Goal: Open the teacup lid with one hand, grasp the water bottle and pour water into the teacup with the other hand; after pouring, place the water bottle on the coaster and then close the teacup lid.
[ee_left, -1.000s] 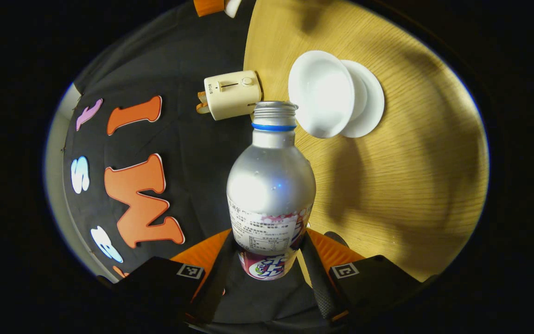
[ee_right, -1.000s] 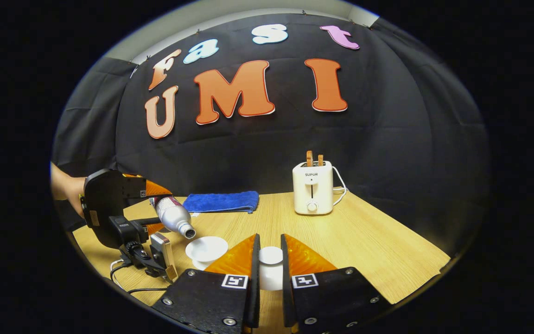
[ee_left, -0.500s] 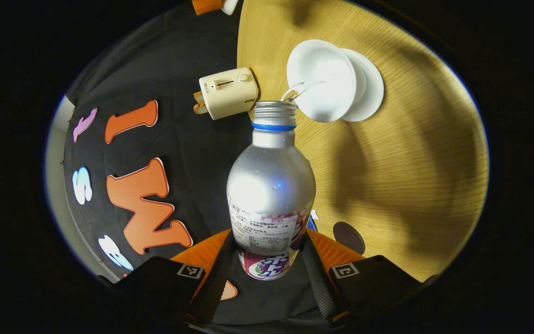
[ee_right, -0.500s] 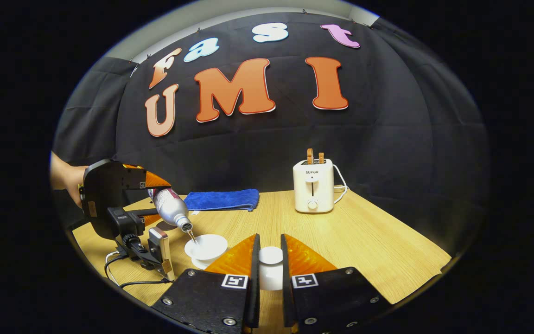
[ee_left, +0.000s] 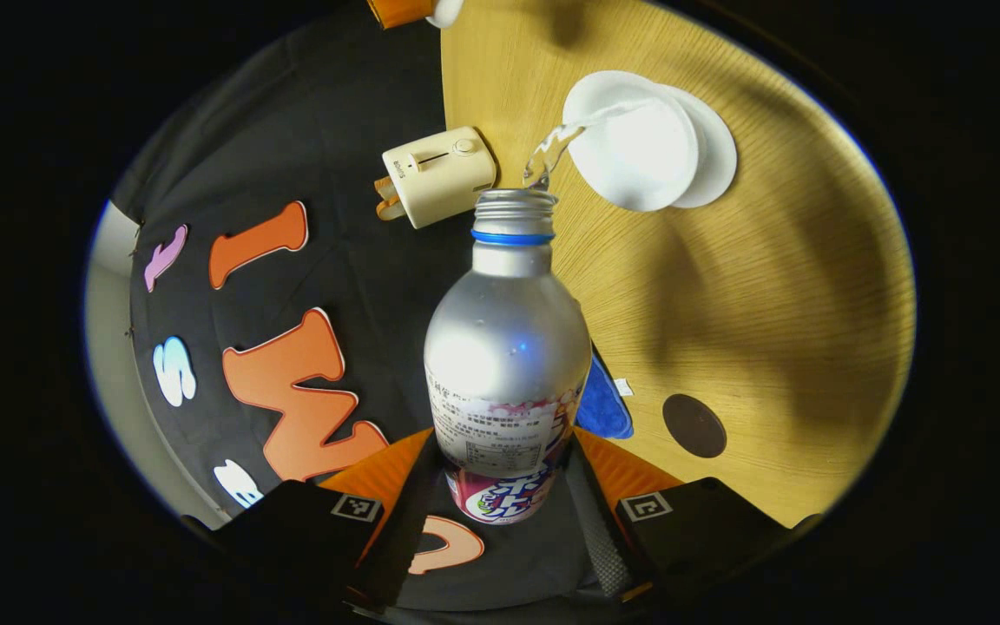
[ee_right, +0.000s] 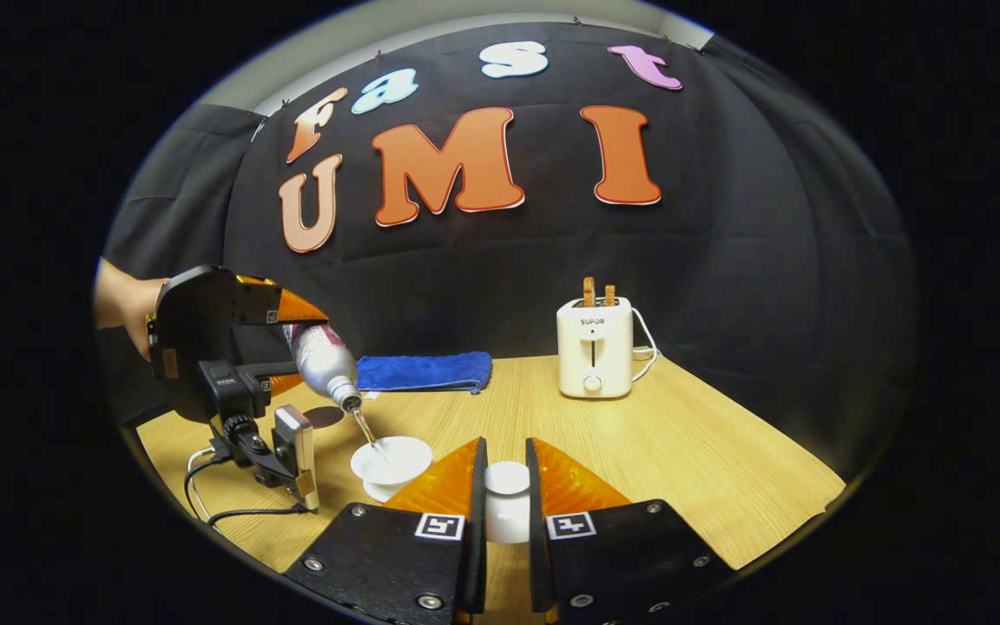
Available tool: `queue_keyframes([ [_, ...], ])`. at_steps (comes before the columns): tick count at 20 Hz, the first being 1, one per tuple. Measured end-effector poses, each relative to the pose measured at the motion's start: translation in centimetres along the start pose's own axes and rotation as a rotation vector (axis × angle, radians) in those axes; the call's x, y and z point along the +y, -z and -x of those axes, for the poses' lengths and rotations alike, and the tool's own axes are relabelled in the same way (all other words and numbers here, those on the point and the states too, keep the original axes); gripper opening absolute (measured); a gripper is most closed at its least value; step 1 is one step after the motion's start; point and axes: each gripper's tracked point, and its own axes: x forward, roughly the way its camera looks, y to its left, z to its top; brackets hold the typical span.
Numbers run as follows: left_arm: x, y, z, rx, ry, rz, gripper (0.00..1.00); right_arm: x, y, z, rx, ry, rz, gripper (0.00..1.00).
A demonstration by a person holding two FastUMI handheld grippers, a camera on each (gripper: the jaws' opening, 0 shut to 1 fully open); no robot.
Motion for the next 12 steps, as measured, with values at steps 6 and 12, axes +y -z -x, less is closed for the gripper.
queue_keyframes([
  [6, 0.3, 0.0, -0.2, 0.006, -0.014, -0.038, 0.84, 0.5, 0.1, -0.1, 0.005, -0.015, 0.004, 0.20],
  [12, -0.2, -1.8, -1.0, -0.021, -0.025, -0.106, 0.84, 1.7, 0.2, -0.3, 0.008, -0.046, 0.007, 0.20],
])
